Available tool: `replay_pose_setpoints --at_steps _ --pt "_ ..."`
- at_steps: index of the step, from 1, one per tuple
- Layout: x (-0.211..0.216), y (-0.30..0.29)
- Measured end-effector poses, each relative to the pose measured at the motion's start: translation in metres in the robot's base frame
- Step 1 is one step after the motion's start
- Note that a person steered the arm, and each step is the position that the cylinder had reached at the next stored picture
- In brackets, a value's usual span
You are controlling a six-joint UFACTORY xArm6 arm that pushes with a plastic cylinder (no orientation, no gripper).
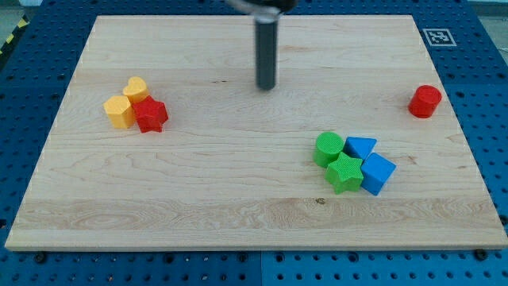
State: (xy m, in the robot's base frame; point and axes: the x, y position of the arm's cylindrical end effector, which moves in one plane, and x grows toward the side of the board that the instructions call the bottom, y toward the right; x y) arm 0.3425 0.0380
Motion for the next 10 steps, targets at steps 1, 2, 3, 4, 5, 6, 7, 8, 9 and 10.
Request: replay_pose_setpoints --at_steps 1,2,3,4,5,6,7,8,9,10 --pt "-0.036 0.101" --pt "-0.03 0.239" --pt "-0.012 0.306" --pt "-0.004 0.307" --pt "0.047 0.307" --pt "0.094 0.305" --pt "0.083 0.244" --pt "0.034 0.142" --pt "0.024 0.122" --pt "0.024 0.125"
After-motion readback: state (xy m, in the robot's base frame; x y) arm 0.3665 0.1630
